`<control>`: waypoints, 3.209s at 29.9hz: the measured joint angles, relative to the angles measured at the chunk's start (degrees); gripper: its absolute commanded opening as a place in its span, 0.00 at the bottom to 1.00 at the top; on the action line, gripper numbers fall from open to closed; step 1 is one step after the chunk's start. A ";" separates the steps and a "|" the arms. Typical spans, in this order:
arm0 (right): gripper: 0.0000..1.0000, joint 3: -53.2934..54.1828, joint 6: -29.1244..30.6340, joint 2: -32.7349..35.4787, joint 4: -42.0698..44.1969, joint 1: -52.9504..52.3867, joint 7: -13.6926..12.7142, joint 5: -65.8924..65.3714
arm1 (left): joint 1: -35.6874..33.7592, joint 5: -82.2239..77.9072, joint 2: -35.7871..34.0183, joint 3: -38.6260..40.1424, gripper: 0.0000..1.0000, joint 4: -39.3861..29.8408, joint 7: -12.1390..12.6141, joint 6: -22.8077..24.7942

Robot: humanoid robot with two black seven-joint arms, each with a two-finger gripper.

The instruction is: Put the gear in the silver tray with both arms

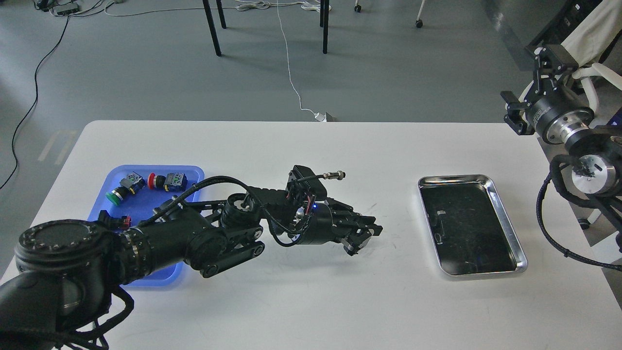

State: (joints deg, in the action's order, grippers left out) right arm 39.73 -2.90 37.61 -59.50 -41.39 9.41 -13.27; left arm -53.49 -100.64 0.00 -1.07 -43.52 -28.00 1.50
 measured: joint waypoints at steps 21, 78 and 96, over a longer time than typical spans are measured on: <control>0.99 -4.19 1.38 3.64 -1.45 0.11 0.00 -0.15 | -1.14 5.55 0.00 0.99 0.65 0.44 0.00 -0.02; 0.98 -45.16 21.39 12.19 -14.27 -29.79 0.17 -31.20 | -6.29 80.13 -34.77 14.39 0.98 0.61 0.00 2.50; 0.96 -63.19 24.94 -1.74 -17.26 -43.55 2.86 -55.71 | -4.64 82.72 -35.77 14.37 0.98 0.72 0.00 2.89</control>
State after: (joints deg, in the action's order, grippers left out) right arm -23.46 22.05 35.88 -76.76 -84.94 12.27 -68.98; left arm -58.13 -17.92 -35.77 13.30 -42.80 -28.00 4.39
